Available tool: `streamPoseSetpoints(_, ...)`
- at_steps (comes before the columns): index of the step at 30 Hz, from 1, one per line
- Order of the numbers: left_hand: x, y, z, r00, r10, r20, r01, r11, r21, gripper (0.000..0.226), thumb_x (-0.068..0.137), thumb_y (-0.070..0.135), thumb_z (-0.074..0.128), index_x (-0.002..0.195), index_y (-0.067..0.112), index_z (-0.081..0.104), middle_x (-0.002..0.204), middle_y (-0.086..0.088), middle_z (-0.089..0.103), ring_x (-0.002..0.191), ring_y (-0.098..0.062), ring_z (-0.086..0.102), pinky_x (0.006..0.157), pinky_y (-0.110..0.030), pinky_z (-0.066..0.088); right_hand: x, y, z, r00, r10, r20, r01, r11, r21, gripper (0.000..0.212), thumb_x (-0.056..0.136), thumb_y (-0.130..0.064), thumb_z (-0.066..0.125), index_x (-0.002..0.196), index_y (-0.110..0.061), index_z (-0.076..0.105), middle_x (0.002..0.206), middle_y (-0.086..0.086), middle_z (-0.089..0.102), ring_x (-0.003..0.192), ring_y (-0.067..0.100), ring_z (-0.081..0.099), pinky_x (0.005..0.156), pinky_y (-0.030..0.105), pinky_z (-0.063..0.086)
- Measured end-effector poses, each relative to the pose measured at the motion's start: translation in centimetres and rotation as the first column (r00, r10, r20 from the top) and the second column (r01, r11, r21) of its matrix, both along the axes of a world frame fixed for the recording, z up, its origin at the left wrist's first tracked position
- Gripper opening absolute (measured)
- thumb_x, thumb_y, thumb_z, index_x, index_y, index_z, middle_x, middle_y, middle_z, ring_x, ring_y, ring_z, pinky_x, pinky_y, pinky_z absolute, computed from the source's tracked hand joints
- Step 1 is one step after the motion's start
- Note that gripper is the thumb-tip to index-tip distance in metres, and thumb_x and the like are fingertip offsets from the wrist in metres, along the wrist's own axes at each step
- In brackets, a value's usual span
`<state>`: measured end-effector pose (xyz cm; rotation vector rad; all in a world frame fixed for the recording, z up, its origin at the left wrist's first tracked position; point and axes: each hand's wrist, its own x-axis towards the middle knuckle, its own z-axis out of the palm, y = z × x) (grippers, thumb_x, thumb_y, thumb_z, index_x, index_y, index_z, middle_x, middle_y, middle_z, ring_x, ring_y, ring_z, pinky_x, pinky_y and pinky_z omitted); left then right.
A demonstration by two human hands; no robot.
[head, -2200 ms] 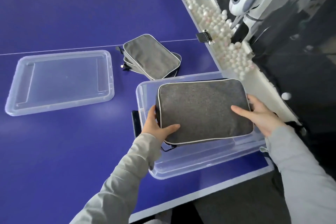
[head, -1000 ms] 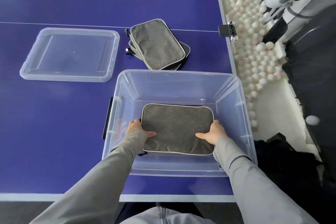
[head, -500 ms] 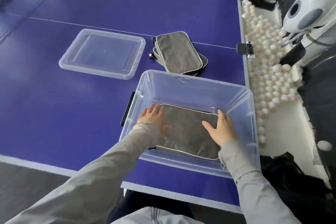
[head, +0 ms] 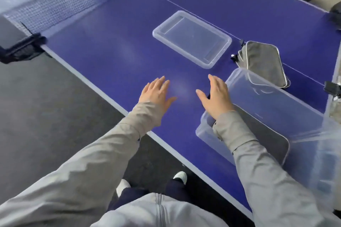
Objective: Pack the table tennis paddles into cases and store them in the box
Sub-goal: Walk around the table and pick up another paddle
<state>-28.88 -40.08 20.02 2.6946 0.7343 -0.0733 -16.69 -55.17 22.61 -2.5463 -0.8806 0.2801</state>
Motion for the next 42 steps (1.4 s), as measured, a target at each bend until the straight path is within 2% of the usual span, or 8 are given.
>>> streamPoseSetpoints(5, -14.3, 7.1, -5.1, 0.947, 0.265, -0.181, -0.287, 0.952, -0.110, 0.068, 0.093, 0.048, 0.044, 0.148, 0.015, 0.021, 0.158, -0.001, 0.017, 0.145, -0.021, 0.016, 0.115, -0.034, 0.019, -10.9, 10.4, -3.6, 0.944, 0.329, -0.032, -0.331, 0.936, -0.122, 0.060, 0.095, -0.038, 0.048, 0.144, -0.009, 0.029, 0.149, 0.009, 0.032, 0.140, 0.025, 0.022, 0.114, 0.037, 0.020)
streamPoseSetpoints(9, -26.1, 9.8, -9.4, 0.854, 0.386, -0.349, -0.448, 0.886, -0.115, 0.068, 0.094, 0.050, 0.041, 0.148, 0.013, 0.021, 0.158, -0.004, 0.017, 0.145, -0.023, 0.016, 0.117, -0.038, 0.018, -19.9, 15.7, -8.3, 0.832, 0.532, -0.154, -0.551, 0.763, -0.338, 0.062, 0.096, -0.043, 0.043, 0.147, -0.013, 0.023, 0.151, 0.006, 0.028, 0.142, 0.024, 0.021, 0.114, 0.039, 0.021)
streamPoseSetpoints(14, -37.6, 9.5, -13.0, 0.735, 0.457, -0.501, -0.601, 0.781, -0.170, 0.068, 0.094, 0.054, 0.036, 0.148, 0.014, 0.020, 0.158, -0.003, 0.016, 0.145, -0.022, 0.014, 0.117, -0.039, 0.017, -28.3, 18.5, -13.4, 0.733, 0.588, -0.342, -0.663, 0.508, -0.549, 0.061, 0.096, -0.044, 0.042, 0.147, -0.015, 0.025, 0.152, 0.007, 0.030, 0.140, 0.025, 0.027, 0.112, 0.040, 0.027)
streamPoseSetpoints(18, -44.0, 7.4, -14.9, 0.639, 0.523, -0.564, -0.724, 0.656, -0.213, 0.068, 0.093, 0.056, 0.035, 0.146, 0.014, 0.025, 0.154, -0.004, 0.027, 0.142, -0.022, 0.023, 0.115, -0.040, 0.022, -32.4, 19.2, -15.5, 0.683, 0.601, -0.415, -0.698, 0.372, -0.611, 0.059, 0.095, -0.046, 0.043, 0.145, -0.017, 0.029, 0.147, 0.007, 0.037, 0.135, 0.025, 0.036, 0.107, 0.042, 0.034)
streamPoseSetpoints(29, -49.8, 7.1, -17.2, 0.414, 0.536, -0.736, -0.902, 0.352, -0.251, 0.067, 0.093, 0.059, 0.030, 0.146, 0.018, 0.026, 0.155, 0.001, 0.023, 0.142, -0.018, 0.023, 0.114, -0.037, 0.025, -35.2, 25.7, -18.0, 0.478, 0.764, -0.434, -0.733, 0.074, -0.677, 0.061, 0.097, -0.053, 0.028, 0.148, -0.022, 0.023, 0.158, 0.001, 0.017, 0.145, 0.020, 0.013, 0.117, 0.044, 0.014)
streamPoseSetpoints(34, -50.1, 13.2, -16.7, 0.356, 0.586, -0.728, -0.930, 0.301, -0.213, 0.067, 0.094, 0.059, 0.030, 0.147, 0.019, 0.024, 0.157, 0.000, 0.019, 0.143, -0.018, 0.021, 0.115, -0.035, 0.023, -36.2, 32.4, -19.1, 0.368, 0.813, -0.451, -0.768, -0.007, -0.640, 0.058, 0.097, -0.053, 0.027, 0.147, -0.023, 0.024, 0.157, 0.001, 0.019, 0.145, 0.021, 0.014, 0.116, 0.047, 0.014)
streamPoseSetpoints(38, -49.8, 19.9, -15.3, 0.368, 0.627, -0.687, -0.924, 0.330, -0.193, 0.067, 0.094, 0.058, 0.030, 0.148, 0.018, 0.022, 0.158, -0.001, 0.015, 0.145, -0.017, 0.016, 0.117, -0.035, 0.018, -36.4, 39.2, -18.9, 0.340, 0.826, -0.450, -0.789, -0.009, -0.614, 0.058, 0.097, -0.052, 0.027, 0.147, -0.023, 0.023, 0.156, -0.001, 0.021, 0.144, 0.020, 0.015, 0.115, 0.048, 0.015)
streamPoseSetpoints(42, -49.2, 26.1, -14.3, 0.380, 0.687, -0.619, -0.923, 0.323, -0.208, 0.067, 0.095, 0.056, 0.032, 0.148, 0.018, 0.022, 0.159, 0.000, 0.013, 0.145, -0.018, 0.013, 0.117, -0.035, 0.016, -36.7, 45.0, -18.9, 0.356, 0.820, -0.448, -0.782, -0.002, -0.623, 0.055, 0.097, -0.053, 0.027, 0.144, -0.022, 0.030, 0.149, 0.000, 0.032, 0.139, 0.022, 0.026, 0.109, 0.044, 0.025)
